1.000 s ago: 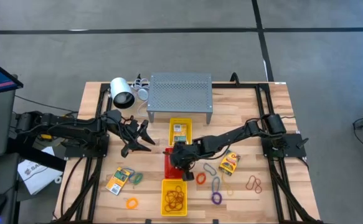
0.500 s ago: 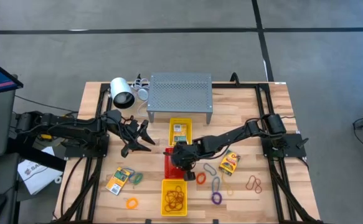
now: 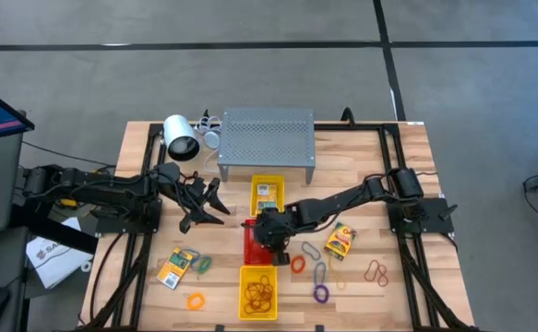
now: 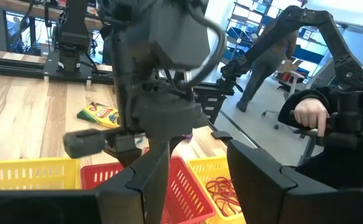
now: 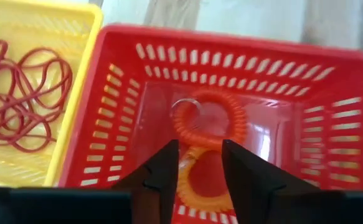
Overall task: Pick & Place Office Desk Supplies
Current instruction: Put the blue rubber band into the bottom yellow bin
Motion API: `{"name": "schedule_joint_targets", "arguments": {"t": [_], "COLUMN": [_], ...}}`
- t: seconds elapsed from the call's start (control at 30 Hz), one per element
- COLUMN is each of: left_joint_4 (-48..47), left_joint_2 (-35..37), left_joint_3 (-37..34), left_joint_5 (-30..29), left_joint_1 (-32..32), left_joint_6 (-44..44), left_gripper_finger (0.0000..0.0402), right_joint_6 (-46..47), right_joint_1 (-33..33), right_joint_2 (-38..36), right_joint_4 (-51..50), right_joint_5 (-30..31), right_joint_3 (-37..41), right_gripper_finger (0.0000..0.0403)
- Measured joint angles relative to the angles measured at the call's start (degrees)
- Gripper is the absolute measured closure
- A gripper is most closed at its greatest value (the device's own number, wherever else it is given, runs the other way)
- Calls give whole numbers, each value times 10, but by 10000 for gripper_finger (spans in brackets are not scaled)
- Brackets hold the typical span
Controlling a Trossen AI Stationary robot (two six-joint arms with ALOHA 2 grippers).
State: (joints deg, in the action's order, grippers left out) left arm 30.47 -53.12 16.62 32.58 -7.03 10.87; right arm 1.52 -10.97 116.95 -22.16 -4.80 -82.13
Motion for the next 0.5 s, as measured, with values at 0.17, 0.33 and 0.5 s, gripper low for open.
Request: {"name": "schedule_joint_targets", "arguments": {"t": [0.17, 0.33, 0.5], "left_joint_4": [1, 6, 5], "left_joint_2": [0, 8, 50], "left_joint_3": [0, 0, 0], "left_joint_5": [0, 0, 2], "left_joint_1": [0, 0, 0], "left_joint_6": [0, 0, 1], "left_gripper_finger": [243, 243, 243], "right_joint_6": [-7, -35, -50], "right_joint_1": [12, 12, 1], "right_joint_2": [-1, -2, -47], "right_joint_4": [-57, -88, -107], "right_joint_5": [1, 0, 1], "right_joint_3": [-43, -74, -76], "right_gripper_finger": [251, 233, 230]}}
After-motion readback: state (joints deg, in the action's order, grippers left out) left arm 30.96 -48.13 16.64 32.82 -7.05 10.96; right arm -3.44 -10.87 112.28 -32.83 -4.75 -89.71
